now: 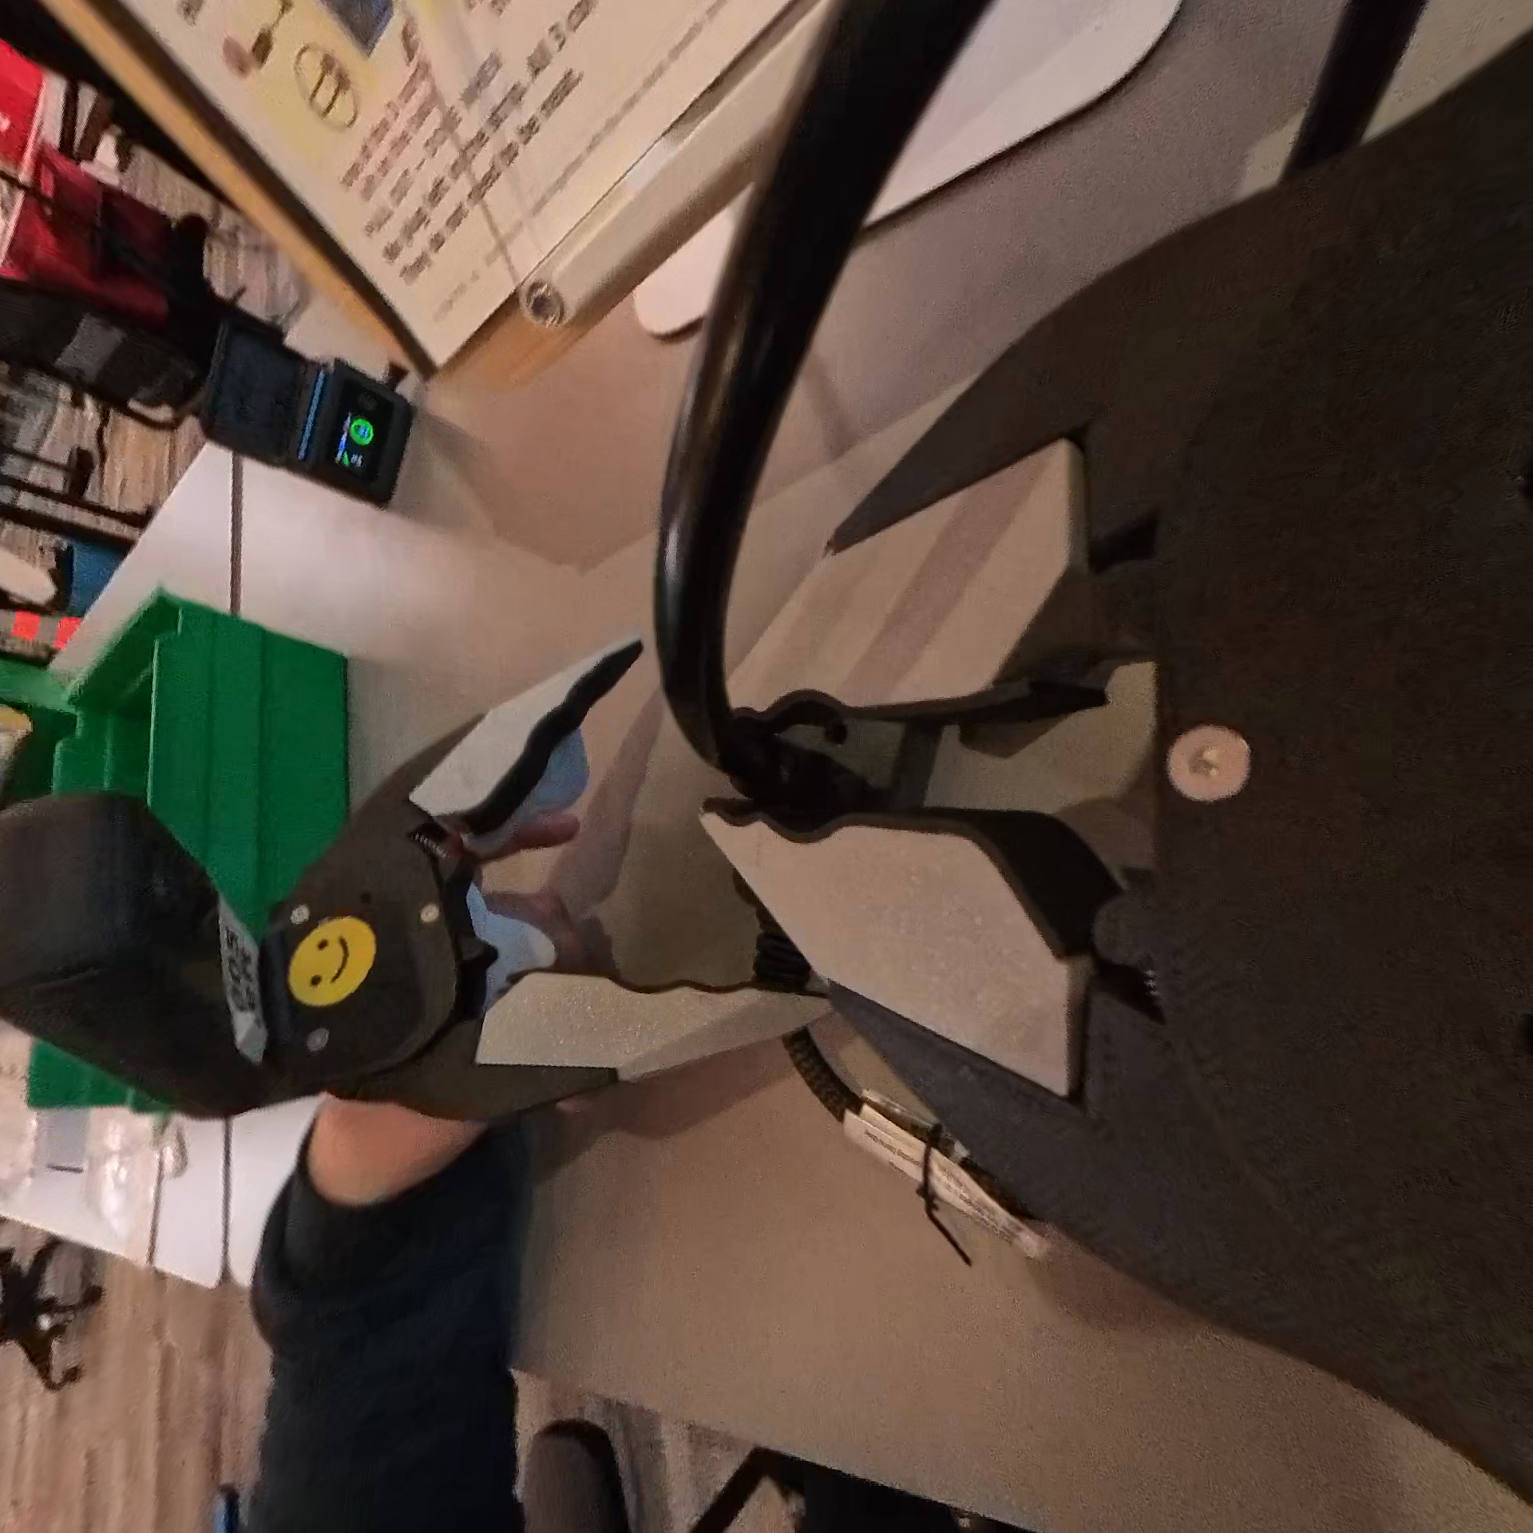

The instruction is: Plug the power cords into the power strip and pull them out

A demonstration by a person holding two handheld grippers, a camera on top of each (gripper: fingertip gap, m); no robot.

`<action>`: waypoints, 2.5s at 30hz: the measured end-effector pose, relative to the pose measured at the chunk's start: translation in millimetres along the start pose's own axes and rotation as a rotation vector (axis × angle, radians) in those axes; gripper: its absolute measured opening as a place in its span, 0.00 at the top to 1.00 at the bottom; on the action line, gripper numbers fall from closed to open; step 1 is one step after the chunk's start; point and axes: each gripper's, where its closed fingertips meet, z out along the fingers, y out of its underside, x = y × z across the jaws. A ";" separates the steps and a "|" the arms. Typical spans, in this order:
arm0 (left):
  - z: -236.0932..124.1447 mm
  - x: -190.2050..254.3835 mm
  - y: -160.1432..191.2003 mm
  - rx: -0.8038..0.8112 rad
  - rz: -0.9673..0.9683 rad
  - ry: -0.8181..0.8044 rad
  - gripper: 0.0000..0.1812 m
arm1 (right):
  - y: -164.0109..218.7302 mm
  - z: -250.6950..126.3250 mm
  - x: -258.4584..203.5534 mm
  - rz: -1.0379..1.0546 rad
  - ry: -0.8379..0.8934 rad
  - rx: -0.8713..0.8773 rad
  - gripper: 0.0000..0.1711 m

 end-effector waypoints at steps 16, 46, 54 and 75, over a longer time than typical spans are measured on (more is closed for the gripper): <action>-16.7 -35.9 0.2 0.084 -0.374 -0.031 0.27 | -0.1 -4.0 9.9 0.103 -0.058 0.059 0.93; -59.5 -56.7 -37.0 0.268 0.078 -0.271 1.00 | -3.4 -24.2 10.5 0.031 -0.026 0.133 0.85; -78.0 -63.4 -46.3 0.443 -0.210 -0.079 1.00 | 7.7 -13.4 9.2 0.049 0.034 0.084 0.77; -4.6 7.4 11.5 -0.054 0.037 0.012 0.38 | -59.7 24.1 -59.9 -0.150 -0.078 0.101 0.99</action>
